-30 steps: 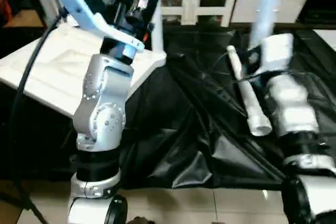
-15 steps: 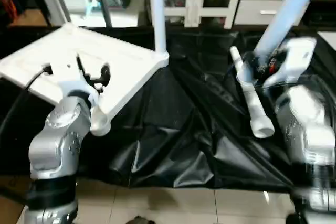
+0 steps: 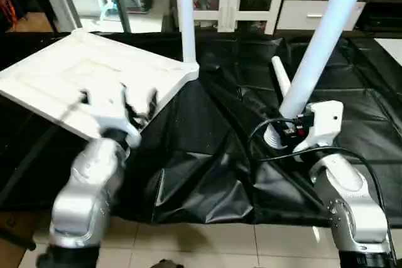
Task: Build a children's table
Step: Pick table leg, then move to table
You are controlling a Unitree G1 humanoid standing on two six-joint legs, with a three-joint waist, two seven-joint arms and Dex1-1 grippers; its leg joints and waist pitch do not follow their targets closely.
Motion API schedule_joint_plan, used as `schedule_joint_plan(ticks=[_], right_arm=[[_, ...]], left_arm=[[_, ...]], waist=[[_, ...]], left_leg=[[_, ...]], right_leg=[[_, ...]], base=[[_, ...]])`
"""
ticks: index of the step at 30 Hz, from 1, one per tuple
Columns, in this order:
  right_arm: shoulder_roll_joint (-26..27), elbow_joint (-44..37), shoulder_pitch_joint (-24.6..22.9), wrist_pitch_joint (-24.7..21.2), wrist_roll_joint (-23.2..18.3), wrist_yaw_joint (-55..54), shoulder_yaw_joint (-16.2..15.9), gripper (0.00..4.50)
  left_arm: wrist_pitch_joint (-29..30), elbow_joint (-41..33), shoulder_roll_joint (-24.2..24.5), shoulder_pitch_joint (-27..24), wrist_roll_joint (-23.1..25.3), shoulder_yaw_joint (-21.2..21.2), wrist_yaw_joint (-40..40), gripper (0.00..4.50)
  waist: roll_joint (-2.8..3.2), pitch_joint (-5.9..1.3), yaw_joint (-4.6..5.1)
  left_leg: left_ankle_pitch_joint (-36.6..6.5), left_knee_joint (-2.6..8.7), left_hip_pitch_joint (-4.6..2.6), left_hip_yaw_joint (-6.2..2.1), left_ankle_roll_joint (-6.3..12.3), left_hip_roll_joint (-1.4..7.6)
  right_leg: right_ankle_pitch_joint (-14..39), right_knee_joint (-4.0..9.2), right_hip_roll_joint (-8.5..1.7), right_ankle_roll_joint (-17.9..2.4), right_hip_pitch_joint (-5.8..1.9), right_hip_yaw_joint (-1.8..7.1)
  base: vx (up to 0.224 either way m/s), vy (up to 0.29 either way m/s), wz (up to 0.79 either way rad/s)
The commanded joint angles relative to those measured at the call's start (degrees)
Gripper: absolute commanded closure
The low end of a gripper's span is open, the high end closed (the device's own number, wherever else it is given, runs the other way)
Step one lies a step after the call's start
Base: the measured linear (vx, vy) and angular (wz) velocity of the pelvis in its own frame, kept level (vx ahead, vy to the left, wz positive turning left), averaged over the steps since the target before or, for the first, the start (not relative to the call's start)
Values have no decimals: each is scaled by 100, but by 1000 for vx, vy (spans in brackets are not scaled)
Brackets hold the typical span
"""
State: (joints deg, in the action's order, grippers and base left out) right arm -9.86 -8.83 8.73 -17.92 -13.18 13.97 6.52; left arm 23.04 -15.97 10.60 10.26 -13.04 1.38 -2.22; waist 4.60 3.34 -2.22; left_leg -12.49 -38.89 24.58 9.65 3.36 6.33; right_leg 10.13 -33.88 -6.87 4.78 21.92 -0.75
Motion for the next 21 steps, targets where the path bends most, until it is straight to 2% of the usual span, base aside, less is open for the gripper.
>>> schedule_joint_plan(ticks=[1, 2, 3, 4, 5, 6, 7, 8, 9, 10, 11, 12, 13, 14, 15, 16, 17, 18, 19, 20, 21], right_arm=[[-14, -192, -77, 44, 103, -114, 26, 264], [-25, -184, -75, 68, 125, -112, 15, 264], [-36, -201, -63, 86, 110, -70, -5, 264], [-30, -284, -63, 36, 64, -8, -28, 264], [-19, -348, -58, -52, 5, 29, -41, 264], [-16, -418, -58, -137, -74, 42, -61, 264], [-29, -429, -57, -160, -121, 71, -72, 264], [-50, -422, -48, -158, -136, 100, -82, 264], [-67, -406, -30, -168, -158, 138, -85, 264], [-70, -400, -25, -170, -162, 145, -83, 264], [-89, -330, 29, -171, -181, 173, -62, 264], [-100, -253, 82, -153, -184, 175, -50, 264], [-105, -210, 116, -161, -193, 186, -48, 264], [-105, -210, 116, -161, -193, 186, -48, 264], [-139, -140, 168, -265, -249, 273, -69, 264], [-158, -100, 198, -308, -264, 318, -86, 264], [-159, -46, 233, -266, -235, 330, -99, 264], [-157, -17, 252, -232, -213, 329, -105, 264], [-134, 66, 326, -201, -221, 325, -113, 264], [-133, 70, 329, -201, -222, 325, -114, 264], [-105, 100, 361, -228, -269, 334, -110, 264]], left_arm=[[-221, 72, -3, -120, 284, -16, 120, 71], [-228, 88, -3, -121, 309, -11, 126, 71], [-215, 95, -22, -109, 289, -27, 131, 71], [-224, 109, -63, -99, 298, -37, 138, 71], [-254, 133, -79, -87, 321, -28, 131, 71], [-356, 181, -78, -84, 386, 16, 113, 71], [-407, 194, -95, -90, 419, 26, 150, 71], [-416, 201, -135, -87, 408, 15, 191, 71], [-429, 193, -173, -88, 421, 27, 203, 71], [-434, 190, -180, -90, 432, 34, 207, 71], [-459, 167, -223, -108, 476, 75, 216, 71], [-478, 162, -247, -121, 500, 81, 225, 71], [-483, 168, -253, -115, 507, 73, 235, 71], [-483, 168, -253, -115, 507, 73, 235, 71], [-493, 168, -259, -109, 506, 55, 233, 71], [-498, 180, -263, -97, 510, 44, 228, 71], [-533, 196, -260, -89, 533, 32, 224, 71], [-557, 206, -259, -85, 549, 25, 223, 71], [-576, 190, -265, -86, 590, -9, 213, 71], [-576, 188, -265, -86, 591, -11, 212, 71], [-566, 176, -271, -90, 608, -24, 224, 71]], waist=[[-95, -358, -20], [2, -355, 74], [73, -402, 149], [209, -407, 439], [276, -415, 471], [249, -370, 439], [220, -372, 446], [118, -387, 410], [15, -398, 409], [-435, -512, 317], [-225, -485, 314], [-204, -373, 492], [-298, -300, 344], [-394, -276, 366], [-344, -320, 295], [-294, -310, 285], [6, -305, 426], [69, -288, 660], [191, -297, 849], [208, -259, 821], [151, -263, 833]], left_leg=[[-903, 138, 123, -582, 611, 579], [-960, 488, 57, -517, 878, 466], [-959, 647, -137, -419, 1046, 392], [-716, 967, -520, -426, 1522, 300], [30, 1099, -536, -398, 1777, 423], [864, 1085, -498, -421, 2053, 579], [954, 1102, -495, -425, 2148, 630], [453, 1234, -510, -359, 1906, 661], [-122, 1283, -517, -362, 1592, 696], [-1427, 911, -251, -158, 406, 341], [-1522, -1139, 353, -897, -438, -24], [-1484, -1325, 595, -1049, -775, -59], [-1407, -1235, 479, -962, -1385, -197], [-1408, -1099, 336, -855, -1370, -192], [-1026, -605, 102, -723, -949, -114], [-523, -66, -46, -647, -288, -1], [-852, 540, -355, -690, 549, 144], [-1270, 719, -626, -750, 923, 340], [-1716, 1006, -707, -925, 1525, 567], [-1567, 1006, -739, -919, 1730, 589], [-1313, 962, -793, -902, 1922, 631]], right_leg=[[3397, 836, -1251, -1169, -308, 674], [3238, 694, -735, -1058, -231, 344], [2991, 527, -334, -949, -94, 124], [2060, -170, 452, -655, 239, -348], [1384, -903, 526, -319, 350, -516], [1224, -1049, 395, -62, 431, -551], [1190, -1066, 341, 17, 379, -568], [1156, -1003, 267, 55, 266, -565], [1110, -867, 167, 31, 181, -434], [1121, -194, -760, 395, -46, 146], [1550, 502, -2002, -43, -120, 1142], [1845, 426, -1821, 39, -244, 779], [2377, 374, -1129, -282, -296, 274], [2709, 417, -964, -626, -320, 167], [3121, 475, -717, -1321, -465, 86], [3284, 562, -501, -1683, -438, 24], [3092, 274, 54, -1503, -97, -253], [2609, -54, 403, -1378, 140, -419], [1338, -843, 407, -1071, 139, -553], [1209, -868, 380, -994, 196, -578], [1090, -846, 338, -935, 240, -587]], base=[[3, 179, -14], [12, 204, -10], [5, 324, -6], [1, 224, 1], [-19, 211, 7], [-47, 165, -5], [-47, 165, -5], [-78, 139, -17], [-99, 134, -10], [-99, 134, -10], [-25, 124, -16], [-12, 164, -35], [-12, 164, -35], [-94, 231, -29], [-99, 276, -3], [-99, 276, -3], [-108, 276, 18], [-102, 292, 13], [-102, 292, 13], [-88, 306, -2], [-84, 244, -1]])
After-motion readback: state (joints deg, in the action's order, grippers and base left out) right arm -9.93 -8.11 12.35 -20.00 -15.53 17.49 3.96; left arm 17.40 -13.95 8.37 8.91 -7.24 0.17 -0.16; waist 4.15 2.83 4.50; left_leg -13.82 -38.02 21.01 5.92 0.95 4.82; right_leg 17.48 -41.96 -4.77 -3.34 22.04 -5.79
